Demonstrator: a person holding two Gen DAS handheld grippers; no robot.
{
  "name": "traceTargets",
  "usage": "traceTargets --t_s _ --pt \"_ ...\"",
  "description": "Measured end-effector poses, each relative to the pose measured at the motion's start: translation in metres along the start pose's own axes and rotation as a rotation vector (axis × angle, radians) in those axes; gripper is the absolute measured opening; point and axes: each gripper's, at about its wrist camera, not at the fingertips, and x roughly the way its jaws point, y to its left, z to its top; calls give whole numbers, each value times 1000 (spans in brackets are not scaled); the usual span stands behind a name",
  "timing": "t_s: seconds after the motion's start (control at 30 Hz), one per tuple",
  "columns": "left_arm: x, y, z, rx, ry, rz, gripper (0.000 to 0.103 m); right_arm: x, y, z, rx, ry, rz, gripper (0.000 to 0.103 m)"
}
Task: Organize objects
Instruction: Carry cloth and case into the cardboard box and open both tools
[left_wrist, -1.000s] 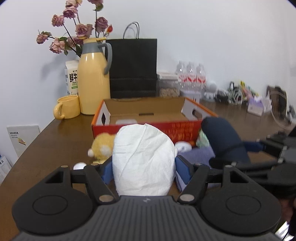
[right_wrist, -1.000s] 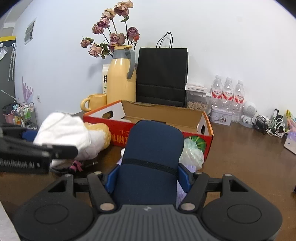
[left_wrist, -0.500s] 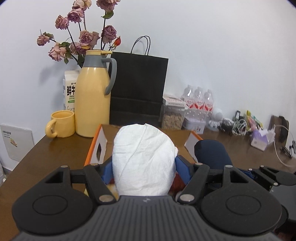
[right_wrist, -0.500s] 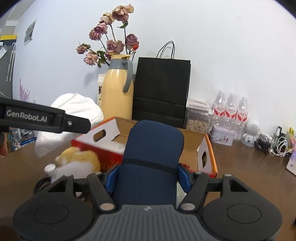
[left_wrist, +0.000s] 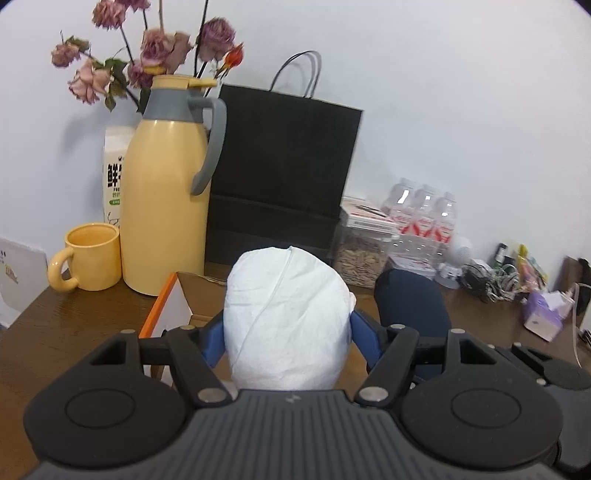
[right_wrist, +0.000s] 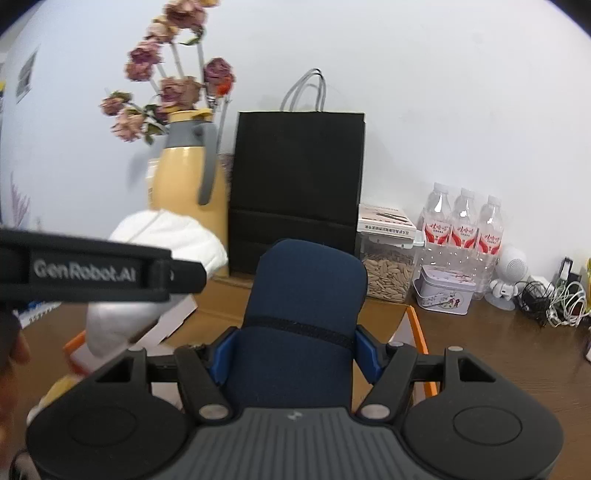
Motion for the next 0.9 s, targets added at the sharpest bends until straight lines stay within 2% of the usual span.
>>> traceTargets --t_s 0.07,0.23,0.5,0.53,0.63,0.67,0.7,0.73,0.77,0.9 --pt "14 1 2 -10 -2 22 71 16 -2 2 22 12 -7 64" --pt "41 2 -5 -22 62 33 71 48 -9 -3 74 60 -24 64" --pt "54 8 -15 -30 106 39 71 64 -11 -16 66 112 -34 64" --pt "55 7 -15 -29 108 39 73 65 -10 -17 63 117 -34 65" --pt "53 6 -16 -22 102 46 89 65 -8 -19 55 140 -28 66" --pt "51 5 -16 -21 96 46 100 65 -8 -20 56 148 -26 68" --pt "50 5 -16 -20 86 48 103 65 -7 -20 55 147 -23 75" --pt "48 4 -16 -19 77 55 103 63 -6 -19 50 143 -26 92" --pt "48 4 -15 -15 78 60 103 62 -5 -18 49 139 -31 100" --pt "49 3 -16 -6 94 82 103 57 -7 -15 63 122 -26 103"
